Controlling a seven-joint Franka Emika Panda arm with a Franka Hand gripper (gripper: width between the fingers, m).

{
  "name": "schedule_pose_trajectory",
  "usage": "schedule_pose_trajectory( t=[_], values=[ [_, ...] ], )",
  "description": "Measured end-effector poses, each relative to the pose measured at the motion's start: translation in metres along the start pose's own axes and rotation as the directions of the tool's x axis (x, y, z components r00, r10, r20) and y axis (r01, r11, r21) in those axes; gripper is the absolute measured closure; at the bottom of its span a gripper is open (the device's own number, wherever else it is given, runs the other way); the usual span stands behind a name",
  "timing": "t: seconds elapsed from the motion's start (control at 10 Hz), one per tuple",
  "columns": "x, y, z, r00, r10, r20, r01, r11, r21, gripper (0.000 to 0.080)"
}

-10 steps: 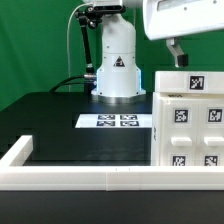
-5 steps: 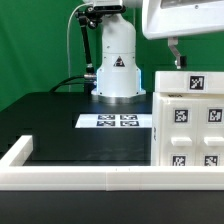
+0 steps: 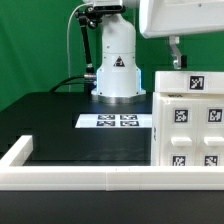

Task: Assemble cabinet

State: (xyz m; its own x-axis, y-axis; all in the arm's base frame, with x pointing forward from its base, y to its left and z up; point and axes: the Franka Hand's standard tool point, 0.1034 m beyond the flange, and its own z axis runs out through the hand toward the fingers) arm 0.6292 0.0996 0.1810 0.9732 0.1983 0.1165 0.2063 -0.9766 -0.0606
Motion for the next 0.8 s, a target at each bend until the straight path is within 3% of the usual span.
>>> schedule_pose_trajectory(
  t=[0.1, 0.4, 0.8],
  values=[
    [0.0029, 0.0033, 0.0006, 0.989, -0.148, -0.025, 0.148, 0.989, -0.021, 0.0003],
    [-0.0003, 0.0077, 0.0021, 0.904, -0.428, -0.001, 0.428, 0.903, -0.035, 0.0003],
    [-0.0011, -0.0015, -0.0017, 0.829, -0.559, 0.015, 0.559, 0.826, -0.071, 0.0003]
  ],
)
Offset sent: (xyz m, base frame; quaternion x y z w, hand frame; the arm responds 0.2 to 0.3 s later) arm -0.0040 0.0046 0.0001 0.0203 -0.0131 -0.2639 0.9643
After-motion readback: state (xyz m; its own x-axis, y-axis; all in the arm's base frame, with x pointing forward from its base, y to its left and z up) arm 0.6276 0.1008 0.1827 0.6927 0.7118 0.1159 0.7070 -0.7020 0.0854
